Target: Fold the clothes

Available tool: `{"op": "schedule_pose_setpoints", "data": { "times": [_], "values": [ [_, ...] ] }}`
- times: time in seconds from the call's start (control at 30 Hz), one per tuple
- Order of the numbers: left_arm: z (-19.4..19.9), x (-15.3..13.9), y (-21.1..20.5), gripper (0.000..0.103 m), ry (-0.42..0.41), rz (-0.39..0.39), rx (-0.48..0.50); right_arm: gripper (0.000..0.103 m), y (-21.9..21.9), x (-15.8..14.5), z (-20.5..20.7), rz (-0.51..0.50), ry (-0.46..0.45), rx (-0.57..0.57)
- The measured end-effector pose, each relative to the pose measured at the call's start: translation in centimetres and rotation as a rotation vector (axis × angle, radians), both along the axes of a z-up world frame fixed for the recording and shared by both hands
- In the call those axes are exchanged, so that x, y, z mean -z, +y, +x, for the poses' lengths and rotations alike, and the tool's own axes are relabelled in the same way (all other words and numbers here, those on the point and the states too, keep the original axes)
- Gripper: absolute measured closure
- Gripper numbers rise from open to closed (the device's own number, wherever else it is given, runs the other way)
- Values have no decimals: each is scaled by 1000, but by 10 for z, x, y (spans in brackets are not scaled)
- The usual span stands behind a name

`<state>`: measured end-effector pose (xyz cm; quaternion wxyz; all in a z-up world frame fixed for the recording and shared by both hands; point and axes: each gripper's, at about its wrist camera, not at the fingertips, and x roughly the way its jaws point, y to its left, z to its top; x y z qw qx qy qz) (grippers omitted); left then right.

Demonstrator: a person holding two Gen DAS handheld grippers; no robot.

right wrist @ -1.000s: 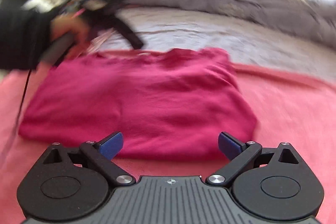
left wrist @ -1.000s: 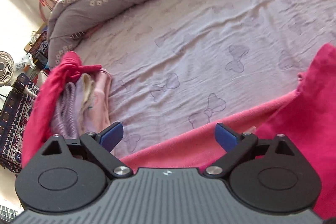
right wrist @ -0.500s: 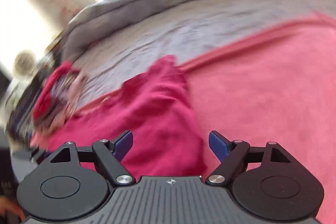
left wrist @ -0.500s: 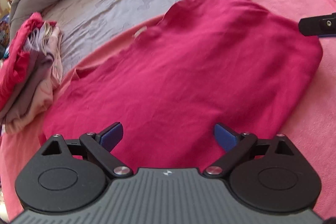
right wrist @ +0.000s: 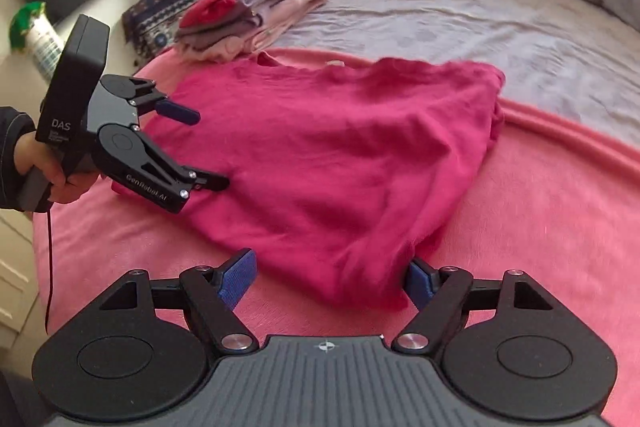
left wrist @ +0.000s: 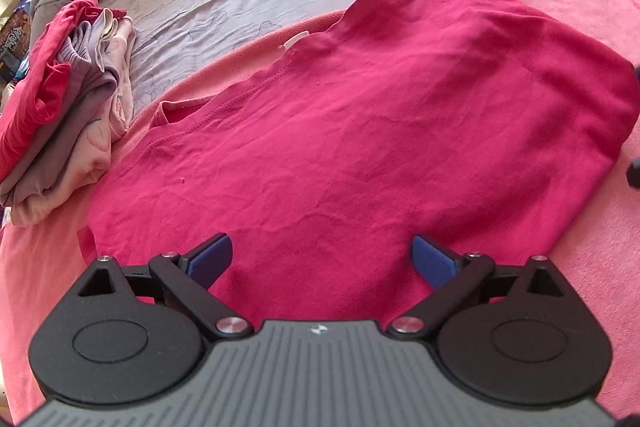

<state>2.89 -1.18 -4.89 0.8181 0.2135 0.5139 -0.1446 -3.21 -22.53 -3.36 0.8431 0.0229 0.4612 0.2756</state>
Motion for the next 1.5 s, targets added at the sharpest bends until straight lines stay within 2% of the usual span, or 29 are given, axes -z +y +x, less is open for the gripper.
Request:
{"op": "schedule_pose_setpoints", "data": {
  "times": [0.13,0.17,0.2,0.23,0.3,0.37,0.5,0.57,0.6,0.7,0.8,0.9,1.0,1.1,1.13,1.17,1.2,1.27,1.3,1.4,1.5],
  "values": [
    [1,2,-1,0,3,9,-14,28,3,2,22,10,-8,-105],
    [1,3,-1,0,4,12,-18,32,4,6,27,24,16,-127],
    [1,3,-1,0,5,13,-23,41,5,10,29,41,47,-148],
    [2,4,1,0,11,8,-35,45,4,14,28,50,76,-175],
    [1,4,2,0,15,3,-51,46,2,21,23,53,118,-235],
    [0,5,2,0,13,6,-56,46,-3,25,15,7,133,-277],
    [-1,4,2,0,11,11,-63,48,-17,26,8,-12,153,-318],
    [-1,4,2,0,11,13,-69,55,-19,26,9,-33,151,-326],
    [-1,4,1,0,11,14,-70,62,-19,26,10,-47,148,-327],
    [-2,5,2,0,9,15,-75,96,-22,26,17,-112,151,-251],
    [-3,5,3,0,8,13,-72,97,-41,28,21,-51,221,-135],
    [-5,6,6,0,9,10,-62,97,-56,30,16,-21,240,-68],
    [-10,5,12,0,15,5,-56,98,-77,34,13,57,288,19],
    [-20,4,22,0,21,1,-54,97,-104,37,10,192,337,98],
    [-24,4,27,0,24,1,-57,95,-111,39,8,210,347,132],
    [-27,3,31,0,28,1,-59,88,-119,40,9,196,363,185],
    [-30,2,35,0,30,5,-60,70,-127,41,9,182,379,237],
    [-36,1,42,0,36,14,-60,71,-143,40,8,185,371,347],
    [-39,0,46,0,38,19,-58,71,-145,35,8,125,351,395],
    [-46,-1,55,0,44,21,-54,71,-118,11,10,26,230,355],
    [-56,-1,59,0,45,56,-24,71,-83,4,14,181,195,266]
  ]
}}
